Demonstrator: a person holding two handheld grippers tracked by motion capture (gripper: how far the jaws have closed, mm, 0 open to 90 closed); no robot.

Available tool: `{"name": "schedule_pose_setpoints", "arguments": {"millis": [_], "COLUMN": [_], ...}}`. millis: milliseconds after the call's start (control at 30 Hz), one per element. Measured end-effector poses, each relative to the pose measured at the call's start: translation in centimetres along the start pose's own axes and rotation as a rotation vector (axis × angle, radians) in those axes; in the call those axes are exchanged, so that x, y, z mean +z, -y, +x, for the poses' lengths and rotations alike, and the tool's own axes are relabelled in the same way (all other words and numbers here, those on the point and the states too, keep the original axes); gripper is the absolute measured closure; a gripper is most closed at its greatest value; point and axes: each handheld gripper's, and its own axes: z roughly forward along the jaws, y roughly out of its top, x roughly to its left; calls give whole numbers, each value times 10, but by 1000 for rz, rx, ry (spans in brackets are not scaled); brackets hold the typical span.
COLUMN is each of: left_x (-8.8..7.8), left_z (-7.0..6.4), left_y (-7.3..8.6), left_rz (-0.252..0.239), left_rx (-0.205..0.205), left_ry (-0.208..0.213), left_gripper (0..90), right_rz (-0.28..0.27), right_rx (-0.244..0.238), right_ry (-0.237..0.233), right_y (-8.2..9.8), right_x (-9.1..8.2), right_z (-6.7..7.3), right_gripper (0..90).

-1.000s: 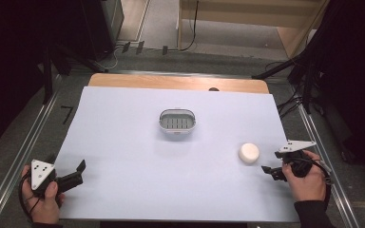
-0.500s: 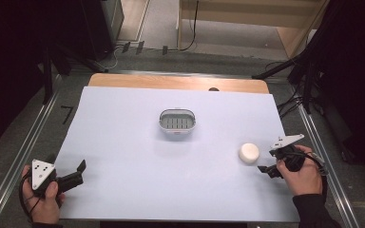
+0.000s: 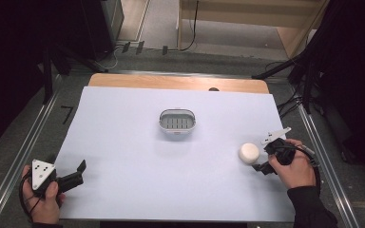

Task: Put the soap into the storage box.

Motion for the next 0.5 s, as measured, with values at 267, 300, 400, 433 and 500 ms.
{"name": "schedule_pose_setpoints", "arguments": {"millis": [267,300,400,433,500], "left_x": [0,0,0,0,0], "left_z": [0,0,0,0,0], "left_y": [0,0,0,0,0], "left_rz": [0,1,1,1,0], "left_rx": [-1,-1,0,-1,-1], "left_ry": [1,2,2,1,2], "left_gripper": [2,2,2,2,2], "right_rz": [10,10,13,17,17], "right_rx": [-3,-3,-4,-7,-3], "right_ry": [-17,-14,-23,-23,-23], "right_y": [-7,-8,-10,-12,-12], "right_x": [5,6,7,8,8], "right_z": [0,0,-1,-1,-1], "right_gripper": [135,136,142,144,145]}}
